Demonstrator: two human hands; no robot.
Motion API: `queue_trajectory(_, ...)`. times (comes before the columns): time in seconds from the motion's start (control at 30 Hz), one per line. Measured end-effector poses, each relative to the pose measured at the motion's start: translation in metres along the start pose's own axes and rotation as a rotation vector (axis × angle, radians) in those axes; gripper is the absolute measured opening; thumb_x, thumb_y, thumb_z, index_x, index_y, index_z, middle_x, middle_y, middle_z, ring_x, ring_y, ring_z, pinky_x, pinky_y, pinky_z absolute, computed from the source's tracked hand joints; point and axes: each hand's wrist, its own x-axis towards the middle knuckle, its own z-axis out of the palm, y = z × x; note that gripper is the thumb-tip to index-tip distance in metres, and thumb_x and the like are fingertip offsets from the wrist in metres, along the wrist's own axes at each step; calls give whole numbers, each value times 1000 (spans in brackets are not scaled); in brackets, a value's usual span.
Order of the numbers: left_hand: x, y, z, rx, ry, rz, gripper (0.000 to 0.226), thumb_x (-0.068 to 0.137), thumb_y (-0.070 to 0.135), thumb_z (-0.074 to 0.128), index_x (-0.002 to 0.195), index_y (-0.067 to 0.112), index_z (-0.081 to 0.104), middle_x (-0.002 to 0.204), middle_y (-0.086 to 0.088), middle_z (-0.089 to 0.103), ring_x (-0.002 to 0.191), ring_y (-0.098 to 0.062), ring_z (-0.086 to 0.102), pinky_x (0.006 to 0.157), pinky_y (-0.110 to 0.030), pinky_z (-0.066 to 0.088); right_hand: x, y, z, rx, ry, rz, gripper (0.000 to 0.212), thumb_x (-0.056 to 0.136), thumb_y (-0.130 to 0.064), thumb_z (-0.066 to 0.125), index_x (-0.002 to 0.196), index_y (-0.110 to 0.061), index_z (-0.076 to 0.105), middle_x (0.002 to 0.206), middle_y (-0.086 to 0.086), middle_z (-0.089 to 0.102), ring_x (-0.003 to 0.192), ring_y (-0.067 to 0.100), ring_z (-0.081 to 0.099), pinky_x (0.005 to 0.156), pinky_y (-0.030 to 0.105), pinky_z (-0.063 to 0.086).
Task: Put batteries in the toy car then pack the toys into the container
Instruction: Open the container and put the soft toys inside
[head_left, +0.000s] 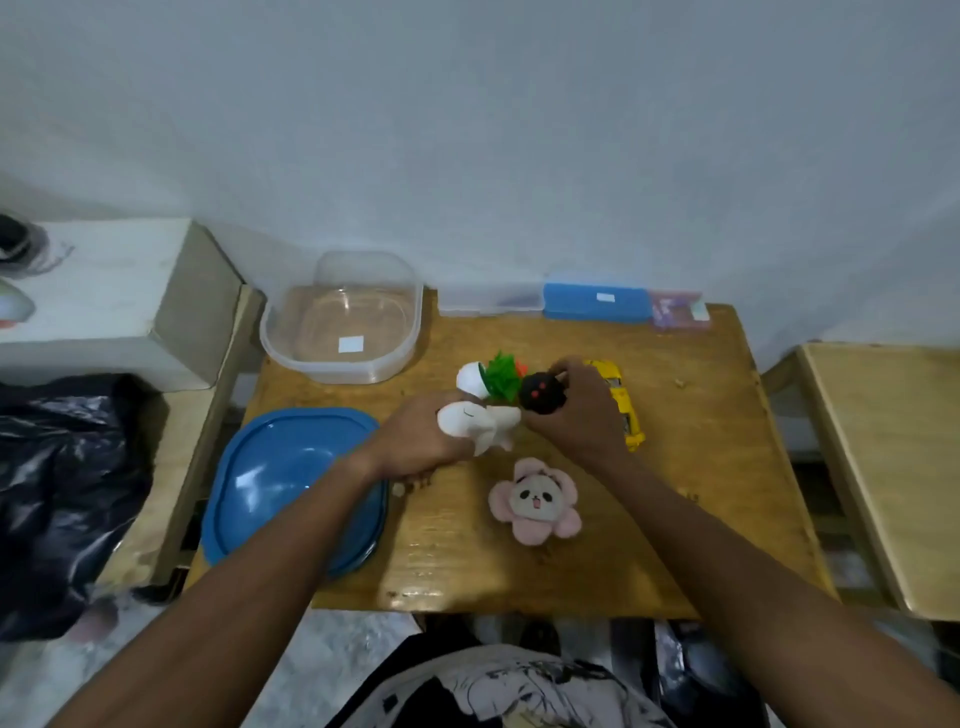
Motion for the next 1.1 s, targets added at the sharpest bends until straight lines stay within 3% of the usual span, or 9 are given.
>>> queue_trajectory(0.13,-8,11,-26,-253,287,-15,62,60,38,69,118,15,68,100,3,70,85,-5,66,69,-21,52,25,-27,-15,180,11,-78,50,66,-28,86,107,-24,56,72,-15,54,65,4,54,56,25,41)
queue_trajectory(0.23,-14,16,-54,-414,505,-35,51,66,26,66,115,10,65,98,-3,66,80,-8,63,62,-19,52,47,-50,-1,157,-28,-112,48,74,-38,77,115,-29,54,94,-7,64,85,17,61,70,33,49)
queue_trajectory(0.3,-14,6,-76,-348,647,-57,49,67,27,70,115,19,66,103,3,68,89,-11,64,72,-21,55,61,-65,16,105,-56,-115,43,85,-36,67,125,-28,52,113,1,65,101,23,61,82,36,50)
queue_trajectory(0.4,-9,-19,-111,-74,762,-109,61,59,33,81,117,26,67,113,3,67,101,-17,65,86,-37,56,84,-92,42,23,-101,-147,47,89,-24,61,134,-24,48,122,6,60,108,25,59,84,34,47)
queue_trajectory(0.5,3,-43,-143,193,712,-120,63,60,30,84,120,22,66,119,-1,58,107,-22,60,91,-38,51,114,-118,73,-75,-122,-206,46,87,-22,59,132,-22,49,114,8,60,99,26,59,81,37,49)
queue_trajectory(0.67,36,-79,-177,434,468,-163,65,66,30,86,127,27,63,127,-2,46,107,-25,58,86,-32,48,163,-148,125,-362,-60,-302,14,86,-13,55,100,-17,57,86,7,54,68,25,53,55,30,40)
queue_trajectory(0.8,64,-100,-182,530,371,-200,64,71,35,82,130,28,59,126,-3,43,99,-29,62,84,-41,54,186,-161,157,-509,-195,-299,13,89,-17,52,101,-18,57,92,4,54,73,23,56,61,31,47)
queue_trajectory(0.93,76,-117,-180,626,281,-268,66,76,37,78,135,26,52,135,-8,37,101,-32,61,80,-38,50,193,-156,180,-632,-139,-400,18,95,-20,45,102,-16,61,90,7,61,79,28,58,66,35,43)
queue_trajectory(1.1,83,-123,-179,653,216,-319,67,76,39,77,136,25,51,139,-9,37,107,-34,57,80,-36,45,197,-146,192,-791,-101,-460,14,88,-24,54,91,-18,66,70,5,69,94,30,50,76,40,26)
